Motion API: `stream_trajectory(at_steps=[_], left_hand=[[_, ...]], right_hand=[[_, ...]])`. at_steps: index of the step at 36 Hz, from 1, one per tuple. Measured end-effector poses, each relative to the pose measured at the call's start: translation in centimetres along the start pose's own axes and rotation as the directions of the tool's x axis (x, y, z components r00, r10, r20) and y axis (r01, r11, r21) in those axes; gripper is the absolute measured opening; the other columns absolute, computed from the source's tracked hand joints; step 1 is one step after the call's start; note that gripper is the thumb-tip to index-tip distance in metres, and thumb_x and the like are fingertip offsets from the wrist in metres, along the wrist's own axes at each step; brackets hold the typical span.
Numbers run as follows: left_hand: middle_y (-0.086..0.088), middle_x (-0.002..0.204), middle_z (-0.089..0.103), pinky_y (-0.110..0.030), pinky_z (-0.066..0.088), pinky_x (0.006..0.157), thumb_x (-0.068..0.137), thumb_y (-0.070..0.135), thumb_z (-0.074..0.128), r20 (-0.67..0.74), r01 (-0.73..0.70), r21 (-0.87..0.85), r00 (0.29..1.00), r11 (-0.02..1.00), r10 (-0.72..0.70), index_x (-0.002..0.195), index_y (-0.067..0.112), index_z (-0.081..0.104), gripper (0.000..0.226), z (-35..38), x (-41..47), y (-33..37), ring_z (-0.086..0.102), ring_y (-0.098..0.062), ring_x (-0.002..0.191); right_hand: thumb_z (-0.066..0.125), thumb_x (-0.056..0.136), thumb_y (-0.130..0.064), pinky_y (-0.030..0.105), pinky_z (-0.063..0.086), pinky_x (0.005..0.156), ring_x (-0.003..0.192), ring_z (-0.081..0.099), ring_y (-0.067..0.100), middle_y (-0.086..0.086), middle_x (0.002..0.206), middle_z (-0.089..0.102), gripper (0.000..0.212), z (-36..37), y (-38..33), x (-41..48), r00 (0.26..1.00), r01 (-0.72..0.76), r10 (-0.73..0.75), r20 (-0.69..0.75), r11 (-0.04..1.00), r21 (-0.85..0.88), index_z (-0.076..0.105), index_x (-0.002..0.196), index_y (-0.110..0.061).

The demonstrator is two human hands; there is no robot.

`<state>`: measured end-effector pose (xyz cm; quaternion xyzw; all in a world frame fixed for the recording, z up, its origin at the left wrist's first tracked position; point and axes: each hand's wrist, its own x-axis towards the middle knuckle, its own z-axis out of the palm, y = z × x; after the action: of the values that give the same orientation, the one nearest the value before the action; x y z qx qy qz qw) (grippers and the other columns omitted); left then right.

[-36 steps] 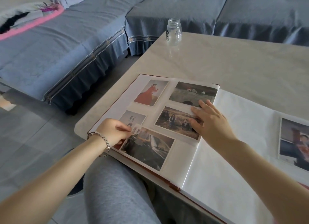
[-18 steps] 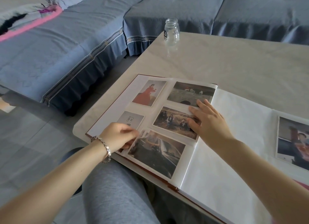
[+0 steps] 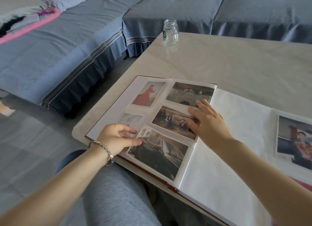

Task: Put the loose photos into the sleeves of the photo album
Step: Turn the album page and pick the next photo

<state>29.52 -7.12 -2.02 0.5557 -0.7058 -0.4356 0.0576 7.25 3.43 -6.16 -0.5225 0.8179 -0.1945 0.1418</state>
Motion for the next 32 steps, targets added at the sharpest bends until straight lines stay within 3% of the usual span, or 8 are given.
stream_trajectory(at_steps=[3,8,12,15,26,30,32], left_hand=[[0.003,0.078,0.071,-0.014,0.049,0.052,0.071,0.016,0.078,0.014,-0.004,-0.034,1.000,0.999,0.005,0.081,0.022,0.067,0.017,-0.3,-0.1,0.2,0.065,-0.008,0.071],[0.005,0.063,0.070,-0.012,0.046,0.046,0.071,0.016,0.078,-0.011,-0.064,0.015,0.998,0.998,0.065,0.073,0.017,0.068,0.010,-0.2,-0.3,0.2,0.062,-0.001,0.051],[0.007,0.069,0.067,-0.017,0.048,0.057,0.072,0.021,0.078,-0.072,-0.139,0.149,0.986,0.979,0.151,0.069,0.023,0.064,0.015,0.3,-0.7,0.2,0.062,-0.007,0.065],[0.012,0.068,0.063,-0.015,0.040,0.056,0.071,0.024,0.079,-0.145,-0.189,0.215,0.964,0.958,0.223,0.064,0.027,0.060,0.020,0.6,-0.9,0.0,0.058,-0.002,0.068],[0.008,0.068,0.068,-0.022,0.052,0.063,0.067,0.016,0.082,-0.254,-0.333,0.198,0.891,0.922,0.376,0.065,0.021,0.068,0.015,1.1,-1.4,-0.9,0.064,-0.006,0.068],[0.010,0.071,0.069,-0.014,0.051,0.058,0.067,0.013,0.081,-0.276,-0.377,0.213,0.861,0.901,0.426,0.067,0.019,0.070,0.012,1.3,-1.2,-1.4,0.066,-0.005,0.067],[0.011,0.078,0.070,-0.012,0.052,0.062,0.067,0.011,0.081,-0.282,-0.414,0.199,0.844,0.888,0.457,0.064,0.026,0.066,0.021,1.4,-1.1,-1.8,0.065,0.001,0.080]], right_hand=[[0.040,0.097,-0.039,0.027,0.008,0.113,0.144,0.002,0.012,-0.001,0.156,0.018,0.048,0.1,0.0,0.0,1.000,-0.002,0.002,-0.002,1.000,0.002,0.037,0.142,-0.024],[0.039,0.097,-0.040,0.029,0.009,0.114,0.144,0.001,0.012,-0.001,0.156,0.017,0.048,0.1,0.1,0.0,1.000,-0.008,0.008,0.001,1.000,0.000,0.036,0.143,-0.024],[0.039,0.098,-0.040,0.031,0.009,0.114,0.145,0.001,0.013,-0.002,0.156,0.017,0.048,0.1,0.0,0.0,1.000,-0.006,0.006,0.003,1.000,-0.003,0.036,0.143,-0.024],[0.038,0.098,-0.041,0.031,0.008,0.115,0.144,0.001,0.012,-0.002,0.156,0.017,0.049,0.0,0.0,0.0,1.000,-0.005,0.005,0.000,1.000,-0.006,0.035,0.143,-0.024],[0.038,0.097,-0.042,0.030,0.008,0.114,0.144,0.000,0.012,-0.002,0.156,0.016,0.049,0.2,0.1,0.0,1.000,-0.003,0.003,-0.005,1.000,-0.007,0.036,0.143,-0.025],[0.038,0.097,-0.041,0.029,0.008,0.114,0.145,0.001,0.012,-0.002,0.156,0.017,0.048,0.1,0.1,0.0,1.000,0.000,0.000,-0.009,1.000,-0.009,0.036,0.143,-0.025],[0.038,0.097,-0.042,0.029,0.008,0.114,0.145,0.001,0.012,-0.002,0.156,0.017,0.049,0.1,0.1,0.0,1.000,0.001,-0.002,-0.011,1.000,-0.011,0.036,0.143,-0.025]])
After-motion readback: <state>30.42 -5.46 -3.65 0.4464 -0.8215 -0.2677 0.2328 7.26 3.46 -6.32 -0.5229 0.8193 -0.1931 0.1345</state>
